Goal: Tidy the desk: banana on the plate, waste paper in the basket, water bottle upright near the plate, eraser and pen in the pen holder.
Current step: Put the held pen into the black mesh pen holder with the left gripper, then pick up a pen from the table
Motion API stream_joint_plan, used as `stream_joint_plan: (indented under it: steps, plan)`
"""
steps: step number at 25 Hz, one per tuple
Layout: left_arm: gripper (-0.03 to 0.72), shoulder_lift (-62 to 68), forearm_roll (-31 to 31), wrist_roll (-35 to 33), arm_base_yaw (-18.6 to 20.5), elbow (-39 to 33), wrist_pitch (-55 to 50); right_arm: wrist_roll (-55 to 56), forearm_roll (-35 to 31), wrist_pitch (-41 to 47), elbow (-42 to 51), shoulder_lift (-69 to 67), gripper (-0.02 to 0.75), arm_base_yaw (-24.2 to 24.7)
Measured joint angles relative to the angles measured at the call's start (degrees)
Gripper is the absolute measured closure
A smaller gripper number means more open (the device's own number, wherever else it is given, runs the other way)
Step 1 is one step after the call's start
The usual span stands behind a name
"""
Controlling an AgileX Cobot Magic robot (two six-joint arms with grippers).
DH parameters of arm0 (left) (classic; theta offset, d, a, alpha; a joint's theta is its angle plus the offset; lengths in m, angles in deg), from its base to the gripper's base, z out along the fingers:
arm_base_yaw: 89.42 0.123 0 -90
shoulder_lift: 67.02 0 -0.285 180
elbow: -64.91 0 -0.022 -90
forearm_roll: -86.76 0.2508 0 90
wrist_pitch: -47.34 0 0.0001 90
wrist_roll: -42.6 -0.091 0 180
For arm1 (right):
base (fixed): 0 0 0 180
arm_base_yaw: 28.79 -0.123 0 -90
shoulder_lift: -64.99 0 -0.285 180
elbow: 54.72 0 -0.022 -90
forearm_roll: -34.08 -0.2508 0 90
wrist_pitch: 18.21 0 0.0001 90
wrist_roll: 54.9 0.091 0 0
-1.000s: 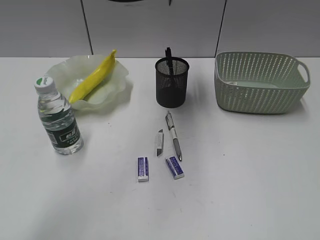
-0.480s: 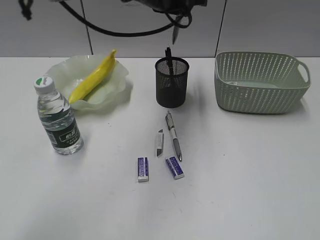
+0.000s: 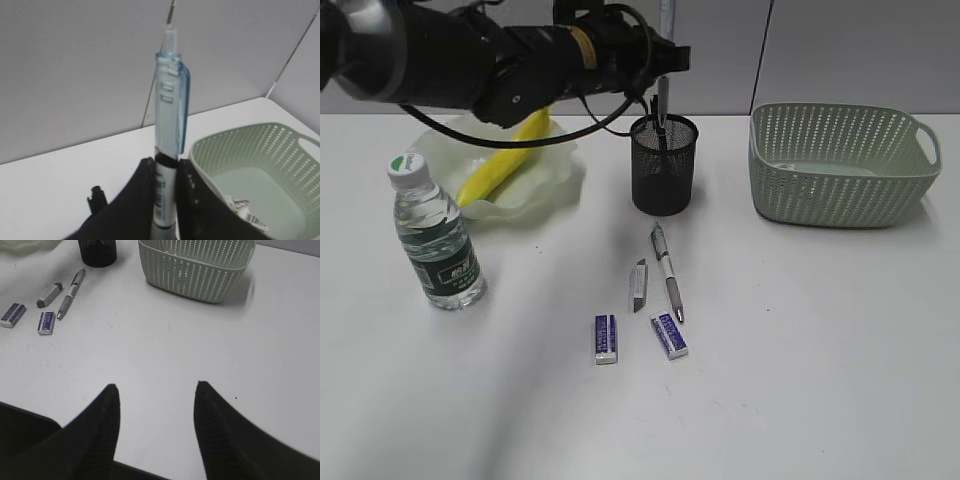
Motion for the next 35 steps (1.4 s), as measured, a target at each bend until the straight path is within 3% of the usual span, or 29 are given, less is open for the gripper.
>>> stream_joint_plan:
  steps: [13,15,20,23,26,30,35]
  plan:
    - [0.593,9.17,-3.15,0.0,2.29,-0.07,12.74,0.0,0.0,0.0,0.0,0.0,0.346,0.0]
    - [0.547,9.32,-4.59,0.0,2.94,-0.07,12.74,0.0,0.0,0.0,0.0,0.0,0.346,0.0]
    - [0.309,9.32,-4.81,0.0,4.23,-0.01,13.21,0.0,0.0,0.0,0.0,0.0,0.346,0.0]
    - [0.242,9.21,-2.51,0.0,4.07,-0.01,13.27,0.0,0.0,0.0,0.0,0.0,0.347,0.0]
    - [0.225,7.37,-0.15,0.04,3.92,-0.07,12.83,0.0,0.0,0.0,0.0,0.0,0.347,0.0]
    - [0.228,-0.89,3.51,0.04,3.92,-0.07,6.65,0.0,0.0,0.0,0.0,0.0,0.347,0.0]
    - [0.271,-14.73,4.86,0.04,3.88,0.0,-19.46,0.0,0.0,0.0,0.0,0.0,0.347,0.0]
